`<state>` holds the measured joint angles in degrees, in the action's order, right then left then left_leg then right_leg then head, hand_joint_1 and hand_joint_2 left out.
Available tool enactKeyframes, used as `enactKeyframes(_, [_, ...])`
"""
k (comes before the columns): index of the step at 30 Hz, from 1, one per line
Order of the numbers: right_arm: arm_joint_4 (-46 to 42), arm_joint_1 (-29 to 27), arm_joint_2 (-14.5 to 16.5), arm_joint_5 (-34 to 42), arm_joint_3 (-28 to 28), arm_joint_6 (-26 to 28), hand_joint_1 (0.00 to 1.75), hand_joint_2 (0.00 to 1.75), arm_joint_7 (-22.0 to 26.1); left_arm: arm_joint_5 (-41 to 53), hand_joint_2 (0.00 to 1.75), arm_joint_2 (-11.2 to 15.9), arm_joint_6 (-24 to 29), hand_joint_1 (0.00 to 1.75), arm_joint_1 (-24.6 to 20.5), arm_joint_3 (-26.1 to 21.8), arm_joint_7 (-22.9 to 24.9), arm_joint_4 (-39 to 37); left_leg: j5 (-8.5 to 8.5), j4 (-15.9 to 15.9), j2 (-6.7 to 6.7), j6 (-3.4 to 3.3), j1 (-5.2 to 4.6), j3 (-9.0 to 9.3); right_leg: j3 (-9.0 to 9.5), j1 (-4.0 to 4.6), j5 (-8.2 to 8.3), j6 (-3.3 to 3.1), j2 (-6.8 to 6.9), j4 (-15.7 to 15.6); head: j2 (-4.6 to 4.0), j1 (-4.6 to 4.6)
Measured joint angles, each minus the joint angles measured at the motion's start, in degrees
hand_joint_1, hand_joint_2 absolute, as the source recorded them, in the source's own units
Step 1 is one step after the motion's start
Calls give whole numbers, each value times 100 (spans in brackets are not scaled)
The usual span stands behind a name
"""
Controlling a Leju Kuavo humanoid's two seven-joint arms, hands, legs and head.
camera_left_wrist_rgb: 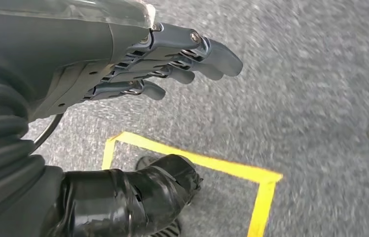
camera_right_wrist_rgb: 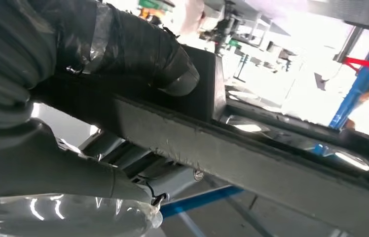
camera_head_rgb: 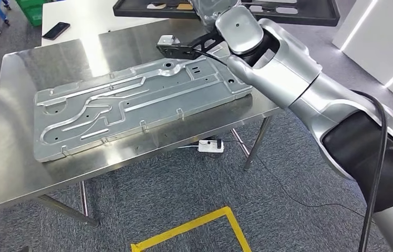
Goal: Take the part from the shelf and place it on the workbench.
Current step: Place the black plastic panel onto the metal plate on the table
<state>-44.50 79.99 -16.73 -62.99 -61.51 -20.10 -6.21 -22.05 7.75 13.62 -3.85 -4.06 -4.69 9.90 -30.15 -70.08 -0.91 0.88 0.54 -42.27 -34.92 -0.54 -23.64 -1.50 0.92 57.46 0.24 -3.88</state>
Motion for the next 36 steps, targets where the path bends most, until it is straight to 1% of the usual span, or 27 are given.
enactKeyframes(1, [-1, -11, 2, -1, 0, -1, 175, 175, 2, -1, 175, -3, 0, 0, 5, -1, 1, 0, -64, -280, 23, 24, 15, -158, 5, 3, -11, -4, 52, 3, 0, 3])
enactKeyframes(2, [-1, -22, 3, -1, 0, -1, 175, 175, 3, -1, 175, -5, 0, 0, 10, -1, 1, 0, -24, -363, 40, 43, 28, -226, 12, 3, -25, -2, 103, 6, 0, 4])
enactKeyframes(3, [-1, -32, 5, -1, 0, -1, 175, 175, 5, 0, 175, -8, 0, 0, 12, 0, 1, 0, 119, -212, 68, 54, 39, -176, 23, 3, -43, 8, 153, 14, 0, 4])
enactKeyframes(5, [-2, -38, 5, -1, 0, 1, 175, 175, 5, -1, 175, -8, 0, 0, 10, 0, 0, 0, 505, 561, 242, 59, 36, 188, 58, 6, -96, 41, 252, 39, 0, 5])
enactKeyframes(6, [-1, -34, 4, -1, 0, 0, 175, 175, 4, -1, 175, -7, 0, 0, 6, 0, -1, 0, 632, 909, 330, 32, 18, 362, 69, 22, -124, 68, 293, 58, 0, 6])
enactKeyframes(8, [-1, -29, 2, -1, 0, -1, 175, 175, 4, -1, 175, -7, 0, 0, 1, -1, 0, 0, 684, 1207, 409, -42, -27, 504, 81, 61, -163, 119, 371, 80, 0, -4])
enactKeyframes(10, [-4, -28, 2, -1, 0, -2, 175, 175, 5, -1, 175, -7, 1, 0, 8, -1, 1, 0, 691, 1214, 294, -125, -30, 503, 93, 69, -198, 174, 445, 87, 0, -18])
enactKeyframes(12, [-9, -25, 1, -1, 0, -1, 175, 175, 5, 1, 175, -6, 2, 0, 8, 0, 1, 0, 701, 1242, 188, -203, -12, 532, 34, 36, -345, 227, 314, 270, 0, -30])
enactKeyframes(13, [-11, -24, -2, -1, 0, -1, 175, 175, 5, 1, 175, -5, 3, 0, -1, 0, 0, 0, 705, 1256, 134, -240, -1, 550, -85, 17, -495, 244, 181, 538, 0, -37])
enactKeyframes(15, [-10, -42, -9, -1, 0, -3, 175, 175, 5, 1, 175, -6, 3, 0, -17, -1, -1, 0, 698, 1254, 16, -281, -2, 560, -476, 2, -831, 252, -36, 1336, 0, -44])
enactKeyframes(16, [-8, -61, -14, -1, 0, -5, 175, 175, 5, 1, 175, -7, 3, 0, -19, -1, -1, 0, 694, 1250, -56, -288, -3, 565, -666, 2, -921, 255, -73, 1672, 0, -45])
enactKeyframes(17, [-5, -80, -18, -1, 0, -8, 175, 175, 5, 0, 175, -7, 2, 0, -16, -1, -1, 0, 690, 1242, -132, -292, -5, 568, -777, 2, -903, 253, -86, 1820, 0, -45])
enactKeyframes(18, [-4, -92, -20, -1, 0, -9, 175, 175, 5, -1, 175, -8, 2, 0, -14, -1, -1, 0, 685, 1230, -213, -290, -5, 571, -780, 1, -771, 244, -95, 1737, 0, -46])
enactKeyframes(19, [-3, -94, -21, -1, 0, -10, 175, 175, 5, 0, 175, -9, 2, 0, -13, -1, -1, 0, 675, 1212, -294, -283, -3, 575, -676, -2, -551, 230, -125, 1440, 0, -47])
enactKeyframes(21, [-4, -77, -21, -1, 0, -10, 175, 175, 5, 0, 175, -12, 1, 0, -18, -1, -1, 0, 644, 1157, -441, -248, 2, 555, -348, -26, -163, 200, -368, 645, 0, -40])
enactKeyframes(22, [-4, -69, -26, -1, 0, -13, 175, 175, 5, 0, 175, -13, 1, 0, -21, -1, 0, 0, 636, 1134, -504, -223, 10, 528, -227, -36, -77, 194, -482, 384, 0, -37])
enactKeyframes(23, [-6, -67, -30, -1, 0, -17, 175, 175, 5, 1, 175, -14, 1, 0, -21, -1, 1, 0, 635, 1122, -570, -191, 25, 500, -166, -34, -67, 189, -559, 256, 0, -35])
enactKeyframes(24, [-8, -68, -33, -1, 0, -22, 175, 175, 5, 0, 175, -15, 1, 0, -13, -1, 2, 0, 646, 1124, -639, -151, 43, 474, -142, -25, -84, 181, -551, 232, 0, -39])
enactKeyframes(25, [-11, -69, -36, -1, 0, -26, 175, 175, 5, 0, 175, -10, 2, 0, 2, -1, 4, 0, 660, 1143, -709, -111, 55, 465, -132, -25, -78, 163, -473, 215, 0, -48])
enactKeyframes(26, [-16, -68, -33, -2, 0, -29, 175, 175, 4, -2, 175, -11, 3, 0, 22, 0, 5, 0, 653, 1138, -700, -76, 53, 451, -107, -31, -69, 136, -401, 178, 0, -52])
enactKeyframes(28, [-25, -55, -30, -3, 1, -29, 175, 175, -2, -4, 175, -9, 3, 0, 34, 1, 4, 0, 488, 885, -416, -12, 21, 328, -45, -62, -42, 79, -252, 92, 0, -19])
enactKeyframes(30, [-31, -53, -31, -8, 2, -30, 175, 175, -10, -7, 175, -7, 1, 0, 10, 0, 1, 0, 163, 212, -54, 42, 20, 8, -9, -50, -42, 43, -120, 64, 0, 15])
enactKeyframes(31, [-31, -59, -33, -10, 2, -31, 175, 175, -13, -9, 175, -3, -1, 0, 2, 0, -1, 0, 42, -131, 19, 64, 29, -166, -3, -45, -51, 38, -66, 67, 0, 14])
enactKeyframes(32, [-31, -71, -35, -13, 2, -31, 175, 175, -13, -10, 175, -3, -5, 0, 0, 0, -2, 0, 7, -331, 49, 80, 39, -275, 1, -43, -61, 37, -17, 72, 0, 15])
enactKeyframes(33, [-31, -84, -38, -6, 2, -28, 175, 175, -8, -10, 175, -2, -3, 0, 2, 0, -7, 0, 73, -324, 61, 91, 47, -280, 4, -43, -74, 43, 23, 80, 0, 15])
enactKeyframes(34, [-31, -95, -40, 7, 3, -21, 175, 175, 2, -6, 175, 3, 4, 0, 5, 1, -13, 0, 234, -83, 71, 96, 54, -160, 8, -44, -89, 55, 63, 92, 0, 14])
enactKeyframes(36, [-32, -108, -41, 41, 13, 7, 175, 175, 24, 13, 175, 25, 33, 0, 3, 1, -29, 0, 567, 709, 120, 76, 44, 268, 16, -36, -130, 93, 130, 124, 0, 15])
